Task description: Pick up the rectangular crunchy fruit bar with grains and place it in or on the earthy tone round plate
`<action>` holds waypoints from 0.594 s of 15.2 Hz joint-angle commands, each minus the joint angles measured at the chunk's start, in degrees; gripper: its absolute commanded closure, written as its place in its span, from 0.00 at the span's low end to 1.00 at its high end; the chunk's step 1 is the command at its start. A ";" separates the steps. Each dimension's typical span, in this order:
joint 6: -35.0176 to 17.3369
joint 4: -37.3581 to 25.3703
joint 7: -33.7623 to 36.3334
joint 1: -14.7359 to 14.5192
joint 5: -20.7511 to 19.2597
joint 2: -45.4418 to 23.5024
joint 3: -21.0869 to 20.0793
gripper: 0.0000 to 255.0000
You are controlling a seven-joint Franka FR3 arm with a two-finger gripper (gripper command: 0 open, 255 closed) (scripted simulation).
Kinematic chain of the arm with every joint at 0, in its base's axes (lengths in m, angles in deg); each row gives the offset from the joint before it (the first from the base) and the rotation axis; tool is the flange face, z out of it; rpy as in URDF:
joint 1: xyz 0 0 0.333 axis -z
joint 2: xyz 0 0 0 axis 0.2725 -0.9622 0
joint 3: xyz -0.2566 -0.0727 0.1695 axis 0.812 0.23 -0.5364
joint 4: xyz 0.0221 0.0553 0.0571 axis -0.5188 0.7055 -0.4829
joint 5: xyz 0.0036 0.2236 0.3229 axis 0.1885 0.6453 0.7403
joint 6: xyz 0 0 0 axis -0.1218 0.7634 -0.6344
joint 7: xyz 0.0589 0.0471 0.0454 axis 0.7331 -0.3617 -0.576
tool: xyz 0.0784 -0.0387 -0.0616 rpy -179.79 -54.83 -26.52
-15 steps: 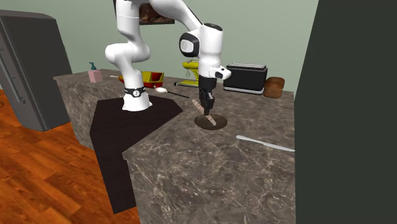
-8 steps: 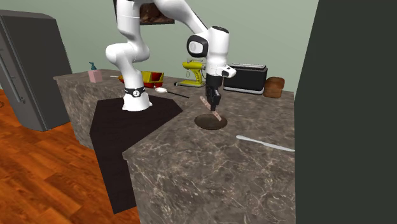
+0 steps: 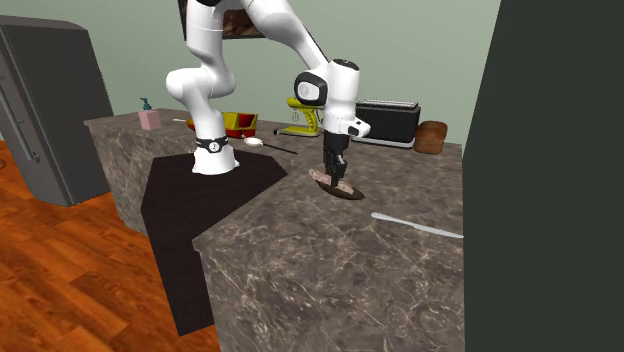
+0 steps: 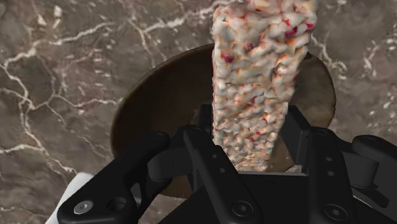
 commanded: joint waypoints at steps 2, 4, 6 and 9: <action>-1.96 0.05 0.11 -0.13 -0.23 -1.89 0.10 1.00; -3.12 0.01 0.18 -0.20 -0.38 -3.10 0.19 1.00; -3.12 0.01 0.18 -0.20 -0.38 -3.10 0.19 1.00; -3.12 0.01 0.18 -0.20 -0.38 -3.10 0.19 1.00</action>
